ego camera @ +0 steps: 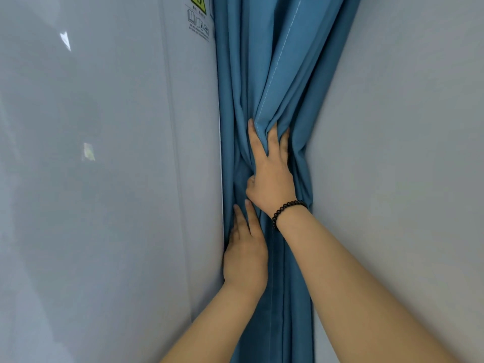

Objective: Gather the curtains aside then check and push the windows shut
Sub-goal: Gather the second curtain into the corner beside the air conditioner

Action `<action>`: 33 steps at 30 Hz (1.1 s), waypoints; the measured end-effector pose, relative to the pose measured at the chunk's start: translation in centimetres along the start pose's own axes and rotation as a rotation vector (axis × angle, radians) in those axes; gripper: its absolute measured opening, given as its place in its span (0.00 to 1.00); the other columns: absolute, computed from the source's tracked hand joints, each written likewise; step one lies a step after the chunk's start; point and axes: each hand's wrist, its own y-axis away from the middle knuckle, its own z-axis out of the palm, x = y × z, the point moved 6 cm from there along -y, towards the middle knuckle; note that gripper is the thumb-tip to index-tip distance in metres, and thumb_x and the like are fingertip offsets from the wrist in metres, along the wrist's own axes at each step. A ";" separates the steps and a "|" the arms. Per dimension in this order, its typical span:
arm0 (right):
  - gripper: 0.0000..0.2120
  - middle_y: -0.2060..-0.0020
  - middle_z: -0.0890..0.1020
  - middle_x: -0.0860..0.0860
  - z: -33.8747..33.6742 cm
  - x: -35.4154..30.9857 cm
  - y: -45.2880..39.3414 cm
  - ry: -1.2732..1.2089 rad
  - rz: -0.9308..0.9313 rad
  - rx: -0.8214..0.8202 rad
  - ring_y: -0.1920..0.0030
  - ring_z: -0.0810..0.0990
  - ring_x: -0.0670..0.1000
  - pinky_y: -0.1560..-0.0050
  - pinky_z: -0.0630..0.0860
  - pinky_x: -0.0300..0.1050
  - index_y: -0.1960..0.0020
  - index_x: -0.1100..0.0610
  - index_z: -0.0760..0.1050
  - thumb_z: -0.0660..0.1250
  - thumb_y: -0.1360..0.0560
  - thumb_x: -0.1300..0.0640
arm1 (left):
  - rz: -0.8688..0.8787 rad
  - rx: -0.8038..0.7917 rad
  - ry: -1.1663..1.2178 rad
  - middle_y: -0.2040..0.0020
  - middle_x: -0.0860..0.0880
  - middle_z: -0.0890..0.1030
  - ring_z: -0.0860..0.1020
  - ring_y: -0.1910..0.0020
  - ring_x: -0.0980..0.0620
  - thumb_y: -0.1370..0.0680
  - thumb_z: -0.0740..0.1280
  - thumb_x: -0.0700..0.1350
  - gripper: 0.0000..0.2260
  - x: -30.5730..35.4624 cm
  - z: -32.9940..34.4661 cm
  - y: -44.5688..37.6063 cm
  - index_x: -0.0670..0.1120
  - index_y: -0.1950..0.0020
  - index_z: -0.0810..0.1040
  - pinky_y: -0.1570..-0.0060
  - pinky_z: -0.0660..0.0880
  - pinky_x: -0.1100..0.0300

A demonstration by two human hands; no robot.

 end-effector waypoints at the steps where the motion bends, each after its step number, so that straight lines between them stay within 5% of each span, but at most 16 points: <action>1: 0.55 0.23 0.38 0.50 0.3 0.1 -0.1 -0.003 -0.001 -0.003 0.24 0.36 0.60 0.64 0.81 0.45 0.24 0.41 0.37 0.65 0.35 0.74 | -0.010 0.012 -0.017 0.22 0.37 0.40 0.61 0.25 0.48 0.23 0.67 0.38 0.48 -0.1 0.3 -0.1 0.41 0.28 0.25 0.34 0.69 0.62; 6: 0.55 0.23 0.39 0.51 1.5 0.4 -0.8 -0.013 -0.005 0.009 0.24 0.37 0.60 0.65 0.81 0.45 0.23 0.42 0.39 0.64 0.36 0.75 | -0.015 0.115 -0.034 0.29 0.33 0.67 0.79 0.39 0.44 0.41 0.81 0.37 0.55 -0.9 1.4 -1.2 0.35 0.25 0.47 0.50 0.80 0.59; 11: 0.56 0.23 0.39 0.51 2.3 0.9 -1.7 0.016 0.013 0.002 0.24 0.38 0.60 0.65 0.80 0.45 0.23 0.42 0.39 0.64 0.36 0.76 | -0.016 0.129 -0.090 0.30 0.31 0.68 0.77 0.37 0.42 0.37 0.79 0.35 0.44 -0.9 2.0 -2.7 0.31 0.27 0.58 0.47 0.80 0.56; 17: 0.56 0.23 0.40 0.52 4.7 2.1 -3.3 0.031 0.037 -0.071 0.24 0.38 0.60 0.48 0.80 0.56 0.24 0.41 0.38 0.64 0.35 0.76 | -0.064 0.136 -0.179 0.28 0.31 0.64 0.73 0.32 0.43 0.30 0.75 0.39 0.39 -1.3 3.3 -4.2 0.33 0.25 0.57 0.40 0.74 0.61; 21: 0.55 0.23 0.40 0.53 6.7 2.6 -3.8 0.039 0.049 -0.135 0.24 0.37 0.61 0.35 0.69 0.63 0.24 0.42 0.38 0.66 0.34 0.75 | -0.167 0.112 -0.125 0.36 0.31 0.74 0.80 0.41 0.42 0.42 0.83 0.38 0.44 -2.7 4.6 -5.1 0.32 0.30 0.67 0.52 0.80 0.58; 26: 0.54 0.23 0.38 0.54 8.5 3.4 -4.5 0.073 0.061 -0.209 0.24 0.37 0.61 0.30 0.62 0.65 0.23 0.43 0.37 0.65 0.33 0.75 | -0.236 0.095 -0.048 0.34 0.31 0.72 0.77 0.38 0.41 0.39 0.81 0.38 0.44 -3.5 6.3 -6.1 0.32 0.28 0.62 0.46 0.79 0.57; 30: 0.53 0.23 0.37 0.54 9.7 3.8 -4.7 0.102 0.100 -0.242 0.24 0.37 0.61 0.29 0.58 0.66 0.23 0.43 0.38 0.64 0.32 0.75 | -0.229 0.122 0.063 0.22 0.34 0.47 0.52 0.22 0.43 0.18 0.61 0.40 0.37 -3.9 7.3 -7.1 0.37 0.30 0.30 0.27 0.58 0.56; 33: 0.53 0.23 0.37 0.53 10.5 3.8 -5.1 0.114 0.101 -0.254 0.24 0.36 0.61 0.29 0.57 0.67 0.23 0.44 0.38 0.65 0.32 0.73 | -0.259 0.241 0.035 0.24 0.32 0.55 0.60 0.25 0.42 0.21 0.65 0.38 0.36 -3.9 6.7 -6.9 0.35 0.28 0.39 0.31 0.63 0.55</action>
